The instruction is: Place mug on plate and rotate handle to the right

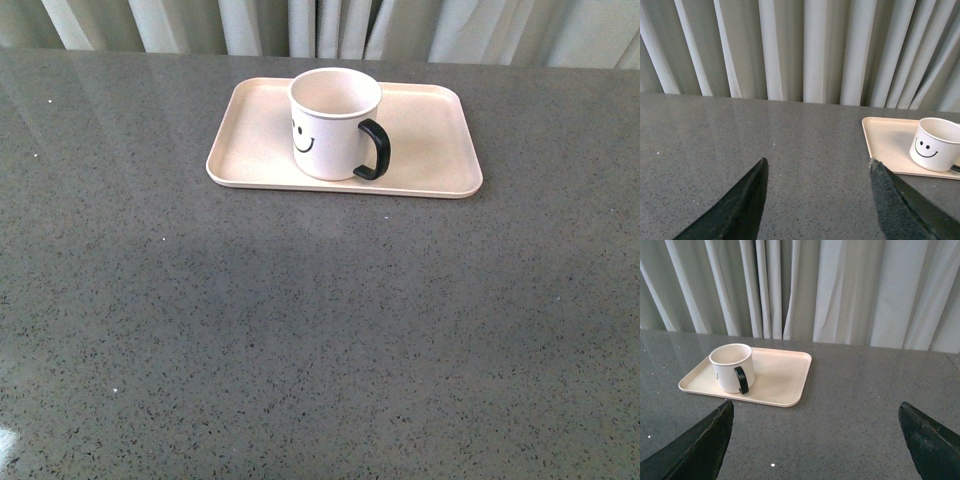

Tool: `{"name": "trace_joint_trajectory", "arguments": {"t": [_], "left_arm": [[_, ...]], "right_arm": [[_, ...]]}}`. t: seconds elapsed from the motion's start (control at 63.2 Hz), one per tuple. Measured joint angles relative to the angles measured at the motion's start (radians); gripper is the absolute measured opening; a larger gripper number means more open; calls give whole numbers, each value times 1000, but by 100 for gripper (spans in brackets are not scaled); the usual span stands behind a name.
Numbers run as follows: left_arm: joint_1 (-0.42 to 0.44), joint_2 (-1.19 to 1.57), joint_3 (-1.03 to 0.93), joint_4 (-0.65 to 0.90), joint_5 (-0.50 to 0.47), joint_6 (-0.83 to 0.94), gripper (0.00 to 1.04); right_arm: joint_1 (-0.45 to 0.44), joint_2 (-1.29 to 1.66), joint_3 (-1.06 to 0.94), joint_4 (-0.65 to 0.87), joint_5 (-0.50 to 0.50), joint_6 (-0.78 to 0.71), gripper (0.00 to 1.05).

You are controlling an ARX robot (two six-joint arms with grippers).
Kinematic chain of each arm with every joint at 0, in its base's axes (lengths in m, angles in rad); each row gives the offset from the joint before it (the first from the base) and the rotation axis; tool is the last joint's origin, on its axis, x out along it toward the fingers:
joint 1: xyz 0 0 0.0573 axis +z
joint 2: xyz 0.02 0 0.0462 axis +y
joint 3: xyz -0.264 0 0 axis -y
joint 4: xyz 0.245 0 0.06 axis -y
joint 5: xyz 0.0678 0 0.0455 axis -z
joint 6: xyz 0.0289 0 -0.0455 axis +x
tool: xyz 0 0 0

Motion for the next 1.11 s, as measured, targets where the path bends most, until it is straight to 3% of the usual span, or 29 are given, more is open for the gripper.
{"name": "trace_joint_trajectory", "arguments": {"t": [0.016,0.032,0.095,0.127,0.174,0.301,0.412,0.728,1.108], "left_arm": [[0,0,0,0,0,0,73],[0,0,0,0,-2,0,78],[1,0,0,0,2,0,94],[0,0,0,0,0,0,97],[0,0,0,0,1,0,95],[0,0,0,0,0,0,96],[0,0,0,0,0,0,96],[0,0,0,0,0,0,96],[0,0,0,0,0,0,96]], "right_arm": [[-8,17,8,-21,-31,-16,96],[-44,77,58,-147,-166,-59,96],[-120,449,264,-507,-510,-230,96],[-106,595,326,-513,-599,-258,96],[-83,721,390,-464,-621,-259,96],[34,1155,668,-190,-527,-173,96],[111,1384,850,-142,-431,-101,96],[222,1816,1259,-140,-146,65,96],[206,2045,1529,-273,-87,221,96]]}}
